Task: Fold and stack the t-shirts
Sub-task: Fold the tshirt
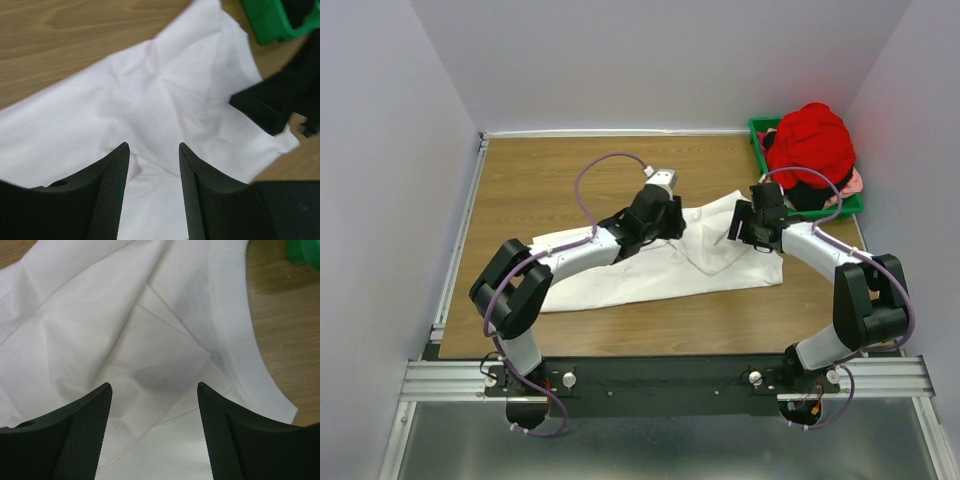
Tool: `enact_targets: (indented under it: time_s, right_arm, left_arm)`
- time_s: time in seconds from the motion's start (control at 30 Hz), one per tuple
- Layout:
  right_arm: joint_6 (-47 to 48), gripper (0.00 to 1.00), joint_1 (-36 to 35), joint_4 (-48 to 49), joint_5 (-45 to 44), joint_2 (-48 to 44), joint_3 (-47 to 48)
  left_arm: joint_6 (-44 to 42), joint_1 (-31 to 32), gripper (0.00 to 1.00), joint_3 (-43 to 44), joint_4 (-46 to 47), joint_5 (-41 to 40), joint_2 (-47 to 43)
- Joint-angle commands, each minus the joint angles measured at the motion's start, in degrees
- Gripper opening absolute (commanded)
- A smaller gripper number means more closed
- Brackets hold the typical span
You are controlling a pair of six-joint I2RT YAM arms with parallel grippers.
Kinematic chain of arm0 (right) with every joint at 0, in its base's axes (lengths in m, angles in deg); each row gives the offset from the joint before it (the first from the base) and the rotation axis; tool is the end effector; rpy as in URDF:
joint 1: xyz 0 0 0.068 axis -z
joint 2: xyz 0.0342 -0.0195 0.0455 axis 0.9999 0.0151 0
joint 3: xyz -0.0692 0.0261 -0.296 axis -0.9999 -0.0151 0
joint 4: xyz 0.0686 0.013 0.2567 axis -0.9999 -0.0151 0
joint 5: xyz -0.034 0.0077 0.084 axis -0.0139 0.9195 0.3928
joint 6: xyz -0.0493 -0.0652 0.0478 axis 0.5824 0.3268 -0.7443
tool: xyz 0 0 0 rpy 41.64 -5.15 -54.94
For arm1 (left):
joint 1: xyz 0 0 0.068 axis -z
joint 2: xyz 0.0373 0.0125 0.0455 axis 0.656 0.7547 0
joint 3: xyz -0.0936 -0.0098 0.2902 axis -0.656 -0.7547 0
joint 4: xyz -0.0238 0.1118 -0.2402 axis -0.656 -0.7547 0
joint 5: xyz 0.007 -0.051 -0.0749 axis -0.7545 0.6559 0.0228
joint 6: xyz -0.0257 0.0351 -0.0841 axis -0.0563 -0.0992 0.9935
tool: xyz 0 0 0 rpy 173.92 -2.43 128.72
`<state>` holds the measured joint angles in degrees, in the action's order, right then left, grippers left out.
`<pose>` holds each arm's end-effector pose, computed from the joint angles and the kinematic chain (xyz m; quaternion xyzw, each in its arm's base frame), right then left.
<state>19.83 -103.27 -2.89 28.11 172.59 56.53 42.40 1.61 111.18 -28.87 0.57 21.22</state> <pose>0.3348 0.0722 0.1833 0.1027 0.9382 0.0445 0.3276 0.3318 -0.2933 0.2357 0.0543 0.8645 -0.2667 0.4226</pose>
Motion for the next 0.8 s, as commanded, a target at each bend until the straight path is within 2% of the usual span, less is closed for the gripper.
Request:
enact_targets:
  time_s: [0.0,0.2,0.5,0.77]
  right_arm:
    - [0.0,0.75,0.8,-1.0,0.1,0.0,-1.4]
    - [0.1,0.69,1.2,-1.0,0.3,1.4,-1.9]
    - [0.6,0.62,2.8,-0.7,1.4,5.2,-0.8]
    - [1.1,0.61,3.9,-0.7,3.3,5.9,0.4]
  left_arm:
    - [-0.4,3.7,0.52,2.7,0.2,0.8,2.5]
    - [-2.2,9.9,0.52,3.4,5.0,3.7,3.7]
    - [-2.5,13.9,0.48,5.5,7.2,5.6,8.9]
    - [-1.3,15.6,0.47,9.2,0.3,2.2,14.0]
